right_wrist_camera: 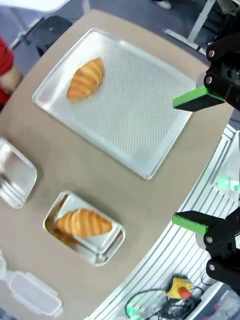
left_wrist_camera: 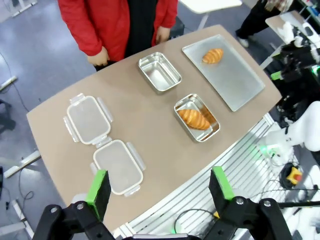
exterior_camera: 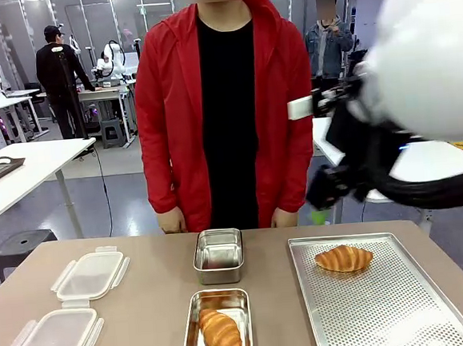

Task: Place the bread into the airtight container.
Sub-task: Pick up a Butter Roll and place it into an empty Airtight Container.

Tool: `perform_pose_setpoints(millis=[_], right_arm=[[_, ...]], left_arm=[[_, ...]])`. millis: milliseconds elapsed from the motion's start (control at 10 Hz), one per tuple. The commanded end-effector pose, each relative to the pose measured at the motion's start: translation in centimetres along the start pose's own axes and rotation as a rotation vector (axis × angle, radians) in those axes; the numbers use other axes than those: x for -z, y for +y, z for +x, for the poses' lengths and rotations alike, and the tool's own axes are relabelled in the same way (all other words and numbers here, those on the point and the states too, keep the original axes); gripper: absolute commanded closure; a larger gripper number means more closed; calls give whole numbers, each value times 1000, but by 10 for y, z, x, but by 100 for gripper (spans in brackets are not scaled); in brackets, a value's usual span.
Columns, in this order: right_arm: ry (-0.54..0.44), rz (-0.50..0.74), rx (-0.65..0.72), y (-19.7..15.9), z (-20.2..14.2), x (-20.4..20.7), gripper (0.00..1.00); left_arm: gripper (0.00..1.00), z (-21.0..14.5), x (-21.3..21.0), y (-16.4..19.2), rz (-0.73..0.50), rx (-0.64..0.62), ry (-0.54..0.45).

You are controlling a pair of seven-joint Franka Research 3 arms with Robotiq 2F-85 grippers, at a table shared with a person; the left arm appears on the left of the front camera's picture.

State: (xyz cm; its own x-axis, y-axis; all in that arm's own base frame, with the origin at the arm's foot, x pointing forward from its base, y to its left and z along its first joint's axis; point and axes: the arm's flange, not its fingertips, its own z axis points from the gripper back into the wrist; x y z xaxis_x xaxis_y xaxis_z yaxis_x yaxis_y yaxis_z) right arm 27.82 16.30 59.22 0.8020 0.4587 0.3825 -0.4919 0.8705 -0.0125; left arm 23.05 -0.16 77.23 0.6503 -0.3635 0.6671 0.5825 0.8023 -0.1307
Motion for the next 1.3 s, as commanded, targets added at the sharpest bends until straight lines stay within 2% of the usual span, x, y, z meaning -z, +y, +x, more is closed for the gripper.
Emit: perform_pose_setpoints(millis=[0,300,600,700,800,1000,1200], right_arm=[[-37,-53,39,-29,-34,-22,0],[-19,-100,125,-84,-73,-42,0],[25,-112,178,-123,-100,-33,0],[-18,-91,132,-142,-120,-30,0],[-147,-13,83,-157,-144,-31,0],[-337,114,28,-167,-180,-33,0],[-381,132,23,-167,-218,-36,0]], left_arm=[[0,0,-1,-1,-18,15,-2],[0,0,-1,-1,-18,15,-2],[0,0,-1,-1,-18,15,-2],[0,0,-1,-1,-18,15,-2],[0,0,-1,-1,-18,15,-2],[0,0,-1,-1,-18,15,-2],[0,0,-1,-1,-18,15,-2]])
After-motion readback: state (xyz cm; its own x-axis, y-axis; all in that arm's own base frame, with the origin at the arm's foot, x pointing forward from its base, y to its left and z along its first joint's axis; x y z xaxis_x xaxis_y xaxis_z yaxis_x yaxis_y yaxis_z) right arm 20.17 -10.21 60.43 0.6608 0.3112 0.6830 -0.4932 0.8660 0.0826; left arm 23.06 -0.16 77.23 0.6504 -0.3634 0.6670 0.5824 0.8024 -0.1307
